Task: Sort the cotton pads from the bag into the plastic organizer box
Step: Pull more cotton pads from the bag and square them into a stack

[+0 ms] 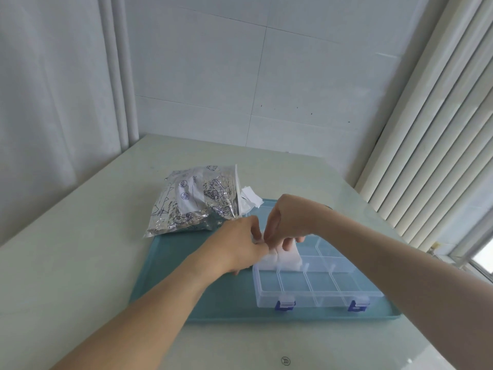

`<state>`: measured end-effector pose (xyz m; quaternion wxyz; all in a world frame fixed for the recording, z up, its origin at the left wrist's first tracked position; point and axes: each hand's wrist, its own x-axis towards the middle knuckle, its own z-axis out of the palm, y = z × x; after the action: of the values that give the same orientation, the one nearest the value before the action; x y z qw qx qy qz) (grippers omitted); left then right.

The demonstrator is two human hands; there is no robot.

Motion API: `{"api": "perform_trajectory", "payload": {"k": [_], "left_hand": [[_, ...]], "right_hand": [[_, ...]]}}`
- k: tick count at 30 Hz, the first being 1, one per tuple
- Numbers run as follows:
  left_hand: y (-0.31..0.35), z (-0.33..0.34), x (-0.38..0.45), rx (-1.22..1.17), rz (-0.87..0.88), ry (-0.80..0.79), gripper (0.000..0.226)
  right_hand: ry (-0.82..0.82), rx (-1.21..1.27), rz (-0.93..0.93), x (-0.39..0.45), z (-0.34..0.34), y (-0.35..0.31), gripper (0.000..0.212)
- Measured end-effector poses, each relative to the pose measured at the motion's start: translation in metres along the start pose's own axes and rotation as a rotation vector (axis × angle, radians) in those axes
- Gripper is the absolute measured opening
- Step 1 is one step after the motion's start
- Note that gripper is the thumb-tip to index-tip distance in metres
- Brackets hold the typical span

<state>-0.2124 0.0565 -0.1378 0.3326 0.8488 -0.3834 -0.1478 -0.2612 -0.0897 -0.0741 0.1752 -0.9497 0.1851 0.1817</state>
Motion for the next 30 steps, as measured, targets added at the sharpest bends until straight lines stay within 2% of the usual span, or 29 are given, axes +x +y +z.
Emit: {"api": "perform_trajectory", "payload": {"k": [3,5,8,10,13,15,17,19,23,28,30], "left_hand": [[0.002,0.0,0.001,0.053,0.021,0.039,0.022],[-0.001,0.001,0.001,0.067,0.065,0.11,0.019],[-0.003,0.004,-0.001,-0.031,0.132,0.27,0.016],[-0.003,0.003,-0.002,-0.099,0.228,0.444,0.009],[-0.008,-0.007,0.0,-0.146,0.349,0.78,0.015],[-0.015,-0.016,0.006,-0.158,0.339,0.947,0.016],[-0.023,-0.021,0.013,-0.082,0.308,1.036,0.022],[-0.032,-0.02,0.022,0.055,0.212,1.046,0.039],[-0.041,-0.017,0.029,0.161,-0.008,0.834,0.07],[-0.043,-0.02,0.029,0.199,-0.056,0.768,0.079],[-0.043,-0.019,0.029,0.176,-0.065,0.759,0.082]], "right_hand": [[0.009,0.097,0.009,0.002,-0.018,0.004,0.016],[0.177,0.28,0.022,0.013,-0.029,0.008,0.011],[0.411,0.515,0.06,0.04,-0.029,0.005,0.021],[0.45,0.467,0.051,0.057,-0.025,-0.001,0.025],[0.491,0.282,0.031,0.078,-0.025,-0.009,0.036],[0.454,0.142,0.059,0.089,-0.024,-0.012,0.043],[0.359,0.084,0.057,0.102,-0.019,-0.013,0.047],[0.29,0.09,0.051,0.11,-0.013,-0.011,0.044],[0.343,0.08,0.034,0.121,-0.005,-0.002,0.033],[0.454,0.138,0.016,0.123,-0.003,0.003,0.015],[0.508,0.161,-0.007,0.121,-0.003,0.005,0.014]]}}
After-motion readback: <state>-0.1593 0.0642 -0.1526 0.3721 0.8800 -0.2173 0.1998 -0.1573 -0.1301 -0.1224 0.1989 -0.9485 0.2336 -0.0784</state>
